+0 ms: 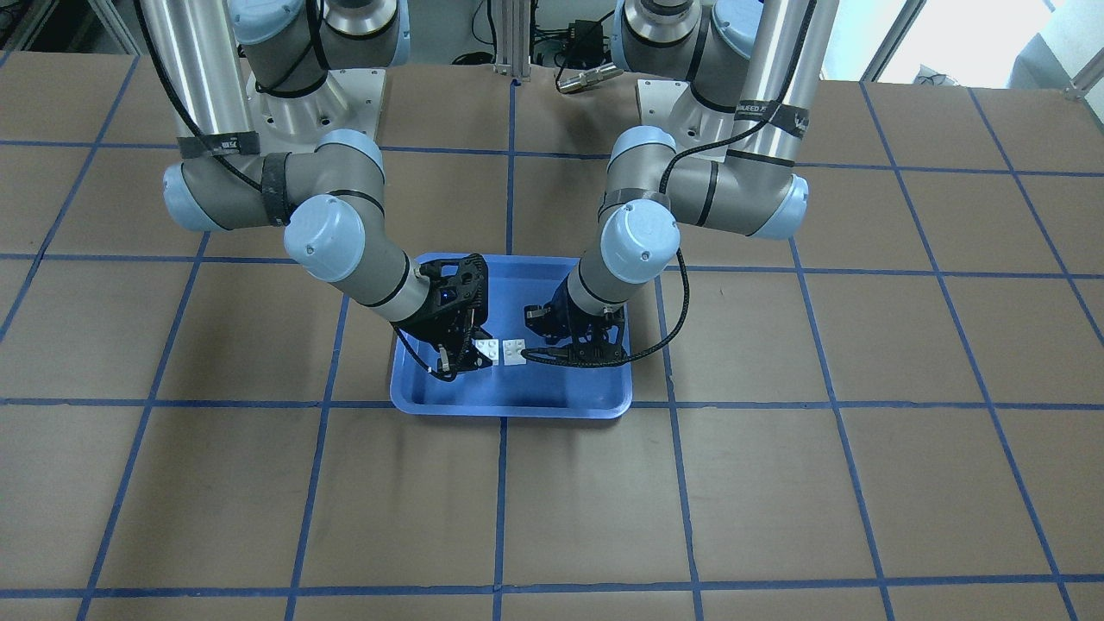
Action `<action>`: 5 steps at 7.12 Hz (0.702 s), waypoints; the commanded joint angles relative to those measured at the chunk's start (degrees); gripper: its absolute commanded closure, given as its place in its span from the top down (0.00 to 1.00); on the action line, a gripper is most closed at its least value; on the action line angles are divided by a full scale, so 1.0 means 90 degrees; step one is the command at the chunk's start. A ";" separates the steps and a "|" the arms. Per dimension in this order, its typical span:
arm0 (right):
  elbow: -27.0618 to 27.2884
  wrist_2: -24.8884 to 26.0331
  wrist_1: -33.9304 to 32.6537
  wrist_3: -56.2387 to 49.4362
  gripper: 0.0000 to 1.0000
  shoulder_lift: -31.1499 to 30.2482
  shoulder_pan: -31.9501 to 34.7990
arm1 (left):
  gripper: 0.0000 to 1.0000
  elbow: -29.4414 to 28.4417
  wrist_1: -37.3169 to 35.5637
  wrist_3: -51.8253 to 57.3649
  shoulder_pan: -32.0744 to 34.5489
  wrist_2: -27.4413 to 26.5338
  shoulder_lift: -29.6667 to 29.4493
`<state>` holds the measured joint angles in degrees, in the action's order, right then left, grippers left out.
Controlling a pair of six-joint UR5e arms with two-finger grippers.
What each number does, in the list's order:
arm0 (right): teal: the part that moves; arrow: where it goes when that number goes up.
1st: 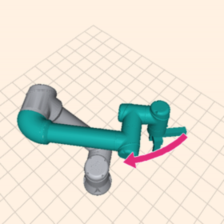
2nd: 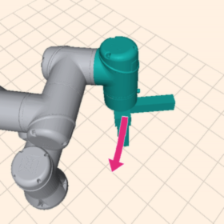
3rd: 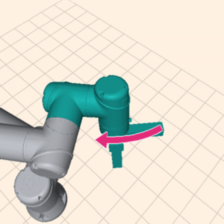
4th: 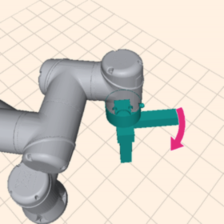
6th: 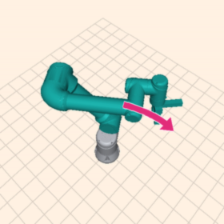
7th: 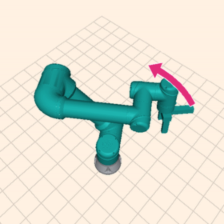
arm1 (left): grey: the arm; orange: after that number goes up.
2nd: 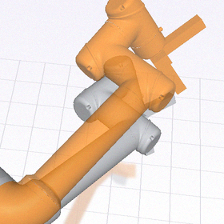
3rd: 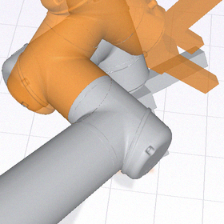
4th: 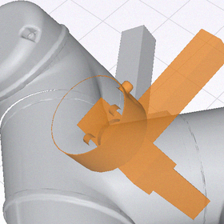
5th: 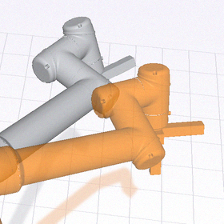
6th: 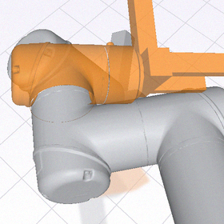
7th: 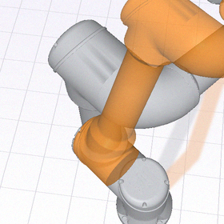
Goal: Assemble white blocks and place on blue tray
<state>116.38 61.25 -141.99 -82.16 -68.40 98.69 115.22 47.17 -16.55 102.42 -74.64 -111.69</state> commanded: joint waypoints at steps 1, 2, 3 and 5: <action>0.0018 0.0010 -0.0005 0.0134 0.00 0.0041 0.0040 | 0.00 -0.0028 -0.0065 -0.0006 0.0016 -0.0007 -0.0012; 0.0018 0.0011 -0.0024 0.0135 0.00 0.0138 0.0070 | 0.00 -0.0009 -0.0066 -0.0007 0.0016 -0.0007 0.0017; 0.0008 0.0011 -0.0150 0.0135 0.00 0.0197 0.0070 | 0.00 -0.0018 -0.0075 -0.0026 0.0026 -0.0007 0.0046; 0.0018 0.0214 -0.0122 0.0164 0.00 0.0207 0.0070 | 0.00 0.0001 -0.0066 0.0002 0.0094 -0.0007 0.0085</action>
<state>116.56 62.10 -143.07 -80.87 -66.66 99.29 115.16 46.57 -16.97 103.10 -74.63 -111.07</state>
